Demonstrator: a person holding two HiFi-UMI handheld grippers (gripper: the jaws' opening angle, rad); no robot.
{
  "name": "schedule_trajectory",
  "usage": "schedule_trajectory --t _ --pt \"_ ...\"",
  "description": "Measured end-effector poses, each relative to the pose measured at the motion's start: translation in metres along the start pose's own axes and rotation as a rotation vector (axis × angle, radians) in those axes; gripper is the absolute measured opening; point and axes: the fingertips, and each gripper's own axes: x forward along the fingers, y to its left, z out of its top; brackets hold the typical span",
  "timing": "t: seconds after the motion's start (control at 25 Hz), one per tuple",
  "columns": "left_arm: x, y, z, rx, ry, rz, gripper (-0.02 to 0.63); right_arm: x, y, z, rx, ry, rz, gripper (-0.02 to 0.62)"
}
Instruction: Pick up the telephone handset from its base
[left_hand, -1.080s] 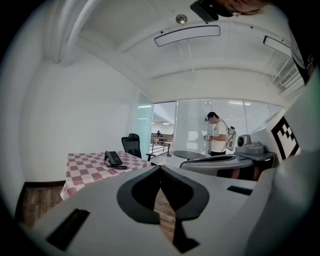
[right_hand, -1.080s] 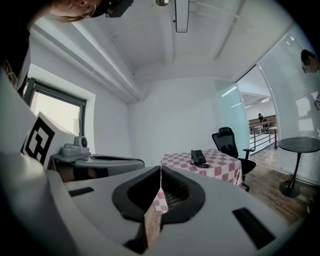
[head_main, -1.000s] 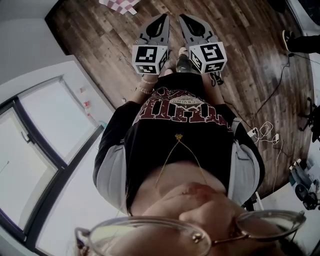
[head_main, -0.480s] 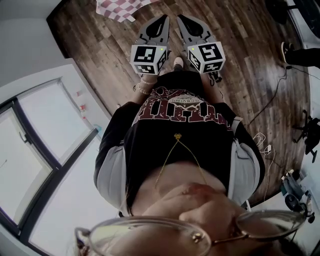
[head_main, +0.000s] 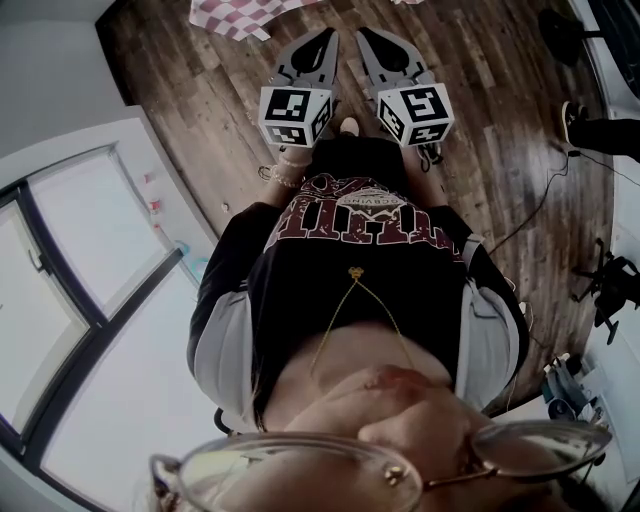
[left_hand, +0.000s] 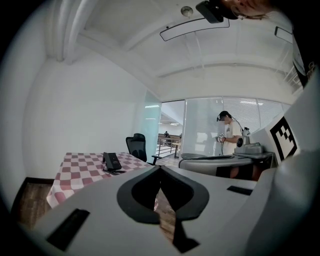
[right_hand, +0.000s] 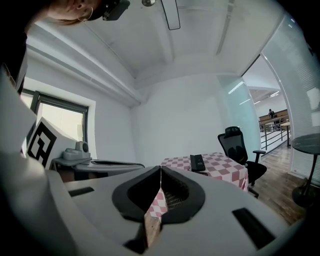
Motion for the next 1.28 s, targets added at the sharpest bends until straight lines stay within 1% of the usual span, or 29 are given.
schedule_trajectory --t 0.16,0.36,0.56,0.76,0.88,1.04,1.28 --pt "0.008 0.001 0.0 -0.002 0.005 0.001 0.0 0.004 -0.01 0.0 0.011 0.005 0.0 0.02" --pt "0.03 0.007 0.0 -0.027 0.008 -0.037 0.0 0.016 -0.027 0.002 0.017 0.006 -0.026 0.02" --pt "0.052 0.022 0.01 -0.028 -0.003 -0.061 0.0 0.037 -0.043 0.009 0.03 0.002 -0.044 0.02" --pt "0.078 0.041 0.018 -0.025 0.003 -0.089 0.0 0.066 -0.062 0.018 0.033 -0.001 -0.08 0.02" --pt "0.093 0.057 0.026 -0.016 -0.005 -0.098 0.0 0.085 -0.07 0.024 0.035 -0.009 -0.09 0.02" --pt "0.111 0.08 0.032 -0.022 -0.009 -0.11 0.0 0.111 -0.081 0.031 0.059 -0.028 -0.095 0.02" --pt "0.132 0.106 0.036 -0.023 0.008 -0.142 0.0 0.144 -0.092 0.034 0.059 -0.017 -0.12 0.02"
